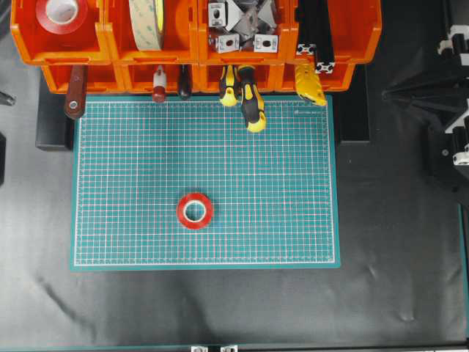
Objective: Pick vinyl tape from container rack with left arm.
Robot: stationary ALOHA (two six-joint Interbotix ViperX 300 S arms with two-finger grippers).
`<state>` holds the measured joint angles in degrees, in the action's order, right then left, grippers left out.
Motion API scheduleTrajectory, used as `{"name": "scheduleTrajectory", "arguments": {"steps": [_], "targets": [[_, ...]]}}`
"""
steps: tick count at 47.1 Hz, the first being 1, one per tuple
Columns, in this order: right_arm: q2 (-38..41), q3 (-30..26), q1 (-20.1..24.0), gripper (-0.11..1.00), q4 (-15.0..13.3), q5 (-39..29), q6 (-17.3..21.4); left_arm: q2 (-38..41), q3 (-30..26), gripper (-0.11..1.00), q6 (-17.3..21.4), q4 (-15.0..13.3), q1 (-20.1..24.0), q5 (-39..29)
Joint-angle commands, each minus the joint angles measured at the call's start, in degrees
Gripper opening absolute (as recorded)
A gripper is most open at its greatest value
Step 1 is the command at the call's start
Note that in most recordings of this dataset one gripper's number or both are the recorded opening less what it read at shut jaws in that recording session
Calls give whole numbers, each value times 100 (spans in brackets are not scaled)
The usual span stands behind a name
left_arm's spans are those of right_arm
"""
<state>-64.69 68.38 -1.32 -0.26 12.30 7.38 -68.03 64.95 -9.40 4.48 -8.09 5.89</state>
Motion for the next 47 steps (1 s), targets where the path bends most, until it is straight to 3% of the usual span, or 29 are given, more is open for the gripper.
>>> {"name": "scheduleTrajectory", "arguments": {"steps": [1,30,40,47], "targets": [[62,-70,18,0,-9,44,0,88,-53,86,9,9,0,26],[62,-35,53,0,-9,44,-9,70,-53,85,44,18,-9,-176],[62,-26,88,0,-9,44,-9,70,-62,85,475,18,-62,-176],[53,-26,97,0,-9,35,-9,88,-44,85,492,18,-62,-176]]}}
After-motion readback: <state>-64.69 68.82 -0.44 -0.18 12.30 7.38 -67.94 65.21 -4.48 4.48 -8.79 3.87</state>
